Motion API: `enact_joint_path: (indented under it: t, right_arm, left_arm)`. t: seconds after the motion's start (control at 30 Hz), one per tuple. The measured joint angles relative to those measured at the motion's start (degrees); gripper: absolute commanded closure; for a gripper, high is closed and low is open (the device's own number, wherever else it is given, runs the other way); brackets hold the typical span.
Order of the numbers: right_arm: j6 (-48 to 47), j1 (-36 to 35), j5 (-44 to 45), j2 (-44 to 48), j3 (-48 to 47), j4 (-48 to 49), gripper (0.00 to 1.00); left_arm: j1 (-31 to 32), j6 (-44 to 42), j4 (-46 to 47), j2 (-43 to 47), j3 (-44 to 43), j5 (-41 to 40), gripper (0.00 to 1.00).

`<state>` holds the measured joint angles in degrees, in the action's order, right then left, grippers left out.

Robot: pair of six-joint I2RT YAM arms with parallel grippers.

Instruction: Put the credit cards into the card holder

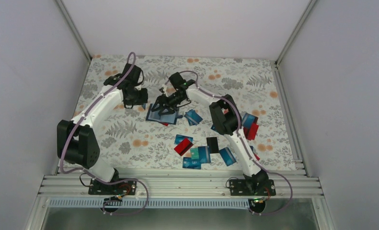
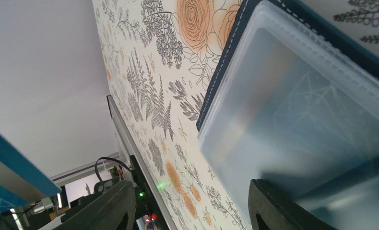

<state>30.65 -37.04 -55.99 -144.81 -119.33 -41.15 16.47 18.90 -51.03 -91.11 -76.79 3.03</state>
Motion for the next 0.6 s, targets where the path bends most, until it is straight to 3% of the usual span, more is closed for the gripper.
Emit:
enact_joint_path:
  t: [0.13, 0.33, 0.6]
  right_arm:
    - [1.4, -0.2, -1.0, -1.4, -1.0, 1.0, 0.39]
    - [1.7, 0.3, -0.6, -0.7, -0.4, 1.3, 0.37]
    - [-0.5, 5.0, 2.3, 13.3, 13.6, 1.5, 0.38]
  left_arm:
    - [-0.7, -0.3, 0.0, 1.9, 2.6, 1.5, 0.98]
    - [-1.3, -1.0, 5.7, 2.8, 8.2, 10.1, 0.98]
    - [-2.4, -1.1, 16.2, 0.2, 13.5, 20.7, 0.98]
